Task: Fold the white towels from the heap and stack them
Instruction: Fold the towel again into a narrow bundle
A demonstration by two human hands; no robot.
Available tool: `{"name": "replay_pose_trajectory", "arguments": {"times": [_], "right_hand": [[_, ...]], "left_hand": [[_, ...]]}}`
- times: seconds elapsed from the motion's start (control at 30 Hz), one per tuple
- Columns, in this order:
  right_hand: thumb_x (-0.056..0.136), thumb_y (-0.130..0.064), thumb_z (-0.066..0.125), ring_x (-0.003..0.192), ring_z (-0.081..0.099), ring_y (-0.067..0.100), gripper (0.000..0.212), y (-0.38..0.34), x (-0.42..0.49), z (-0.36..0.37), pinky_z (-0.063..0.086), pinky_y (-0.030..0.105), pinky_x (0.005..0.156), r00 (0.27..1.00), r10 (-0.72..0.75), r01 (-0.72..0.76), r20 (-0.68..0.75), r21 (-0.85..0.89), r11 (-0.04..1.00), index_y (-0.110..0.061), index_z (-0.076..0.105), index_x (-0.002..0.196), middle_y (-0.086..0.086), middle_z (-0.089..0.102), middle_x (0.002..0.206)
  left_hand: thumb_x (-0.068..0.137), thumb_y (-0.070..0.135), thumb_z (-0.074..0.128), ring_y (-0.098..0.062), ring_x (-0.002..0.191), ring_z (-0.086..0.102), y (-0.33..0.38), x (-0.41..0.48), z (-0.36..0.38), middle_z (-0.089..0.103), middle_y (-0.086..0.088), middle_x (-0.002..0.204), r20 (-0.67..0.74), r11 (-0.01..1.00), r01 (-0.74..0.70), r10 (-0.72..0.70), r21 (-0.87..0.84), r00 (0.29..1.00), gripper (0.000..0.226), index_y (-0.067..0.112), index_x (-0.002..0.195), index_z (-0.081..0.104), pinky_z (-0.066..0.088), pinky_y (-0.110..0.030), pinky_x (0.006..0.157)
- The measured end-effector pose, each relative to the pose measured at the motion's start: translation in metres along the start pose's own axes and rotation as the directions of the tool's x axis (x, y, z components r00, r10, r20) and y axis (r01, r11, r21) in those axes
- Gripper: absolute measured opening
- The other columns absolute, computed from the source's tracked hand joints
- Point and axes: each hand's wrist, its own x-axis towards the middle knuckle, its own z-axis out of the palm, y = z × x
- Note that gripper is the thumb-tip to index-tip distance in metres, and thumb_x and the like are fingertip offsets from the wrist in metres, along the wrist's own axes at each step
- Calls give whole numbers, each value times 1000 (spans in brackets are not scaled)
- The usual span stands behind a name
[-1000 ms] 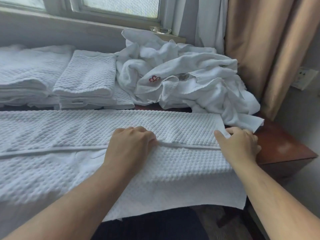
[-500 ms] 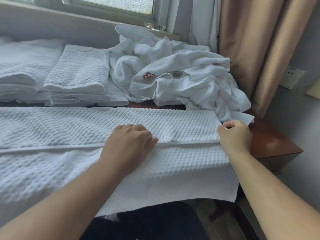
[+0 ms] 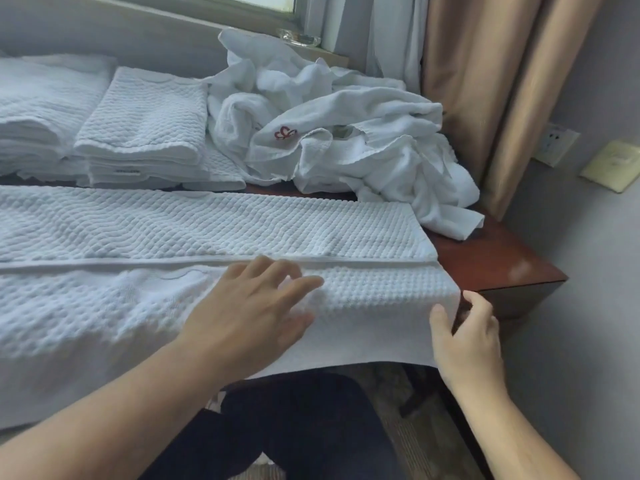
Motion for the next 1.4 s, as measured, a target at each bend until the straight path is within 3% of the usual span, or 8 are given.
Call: {"name": "replay_pose_trajectory", "arguments": {"times": [0.17, 0.33, 0.6, 0.73, 0.83, 1.0, 1.17, 1.4], "right_hand": [[95, -35, 64, 77, 55, -4, 80, 5, -16, -9, 43, 13, 63, 959, -58, 31, 277, 104, 994, -45, 10, 153, -20, 56, 103], [96, -22, 65, 66, 59, -1, 35, -14, -7, -22, 43, 5, 63, 917, -387, 361, 95, 211, 908, -51, 62, 114, -24, 60, 68], [80, -23, 79, 87, 73, 17, 18, -68, 48, -45, 59, 28, 75, 915, -180, -277, 361, 887, 369, -12, 81, 95, 5, 74, 89], [82, -5, 79, 118, 65, 19, 62, -73, 57, -44, 50, 36, 103, 815, -284, -229, 506, 731, 643, -5, 54, 139, 10, 66, 129], [86, -26, 78, 98, 66, 1, 29, -83, 61, -38, 44, 5, 79, 910, -312, 247, 273, 245, 937, -29, 70, 115, -12, 70, 105], [97, -42, 61, 110, 53, 17, 35, -95, 82, -23, 35, 23, 89, 838, -538, 544, 95, -60, 837, -11, 75, 105, 0, 60, 118], [102, -42, 52, 59, 50, 2, 39, -110, 118, -9, 34, 12, 54, 873, -482, 483, 71, 10, 876, -30, 46, 65, -10, 52, 57], [99, -41, 59, 52, 45, 15, 49, -117, 175, 19, 27, 31, 49, 926, -356, 368, 129, -84, 926, -18, 43, 58, -4, 46, 52]], "left_hand": [[93, 69, 14, -13, 126, 37, 3, 4, -3, 43, 15, 141, 66, 998, 60, -60, 3, 996, 62, 46, 149, 28, 34, -38, 108], [93, 69, 24, -13, 131, 29, 5, 10, -7, 35, 17, 147, 108, 991, 118, -110, -68, 988, 62, 47, 151, 21, 29, -37, 112], [90, 74, 33, 5, 110, 41, 22, 12, -34, 51, 27, 112, 126, 897, 144, -100, -417, 987, 40, 48, 104, 59, 36, -23, 94], [102, 48, 43, -6, 90, 54, 13, 22, -40, 58, 15, 98, 188, 920, 257, -208, -296, 960, 19, 35, 94, 53, 48, -31, 82], [106, 40, 38, -12, 76, 55, 5, 34, -42, 58, 9, 87, 178, 875, 358, -315, -325, 932, 16, 31, 99, 49, 43, -32, 62], [103, 25, 41, -15, 74, 53, -13, 68, -53, 59, 4, 84, 68, 880, 374, -371, -294, 926, 14, 28, 96, 53, 45, -35, 62], [102, 29, 43, -11, 68, 48, -40, 115, -75, 51, 7, 80, 2, 973, 221, -221, -68, 975, 14, 30, 91, 52, 36, -32, 56], [103, 39, 42, -22, 74, 54, -73, 186, -64, 58, 6, 84, 37, 981, -47, 41, 190, 998, 14, 34, 98, 54, 41, -32, 60]]}}
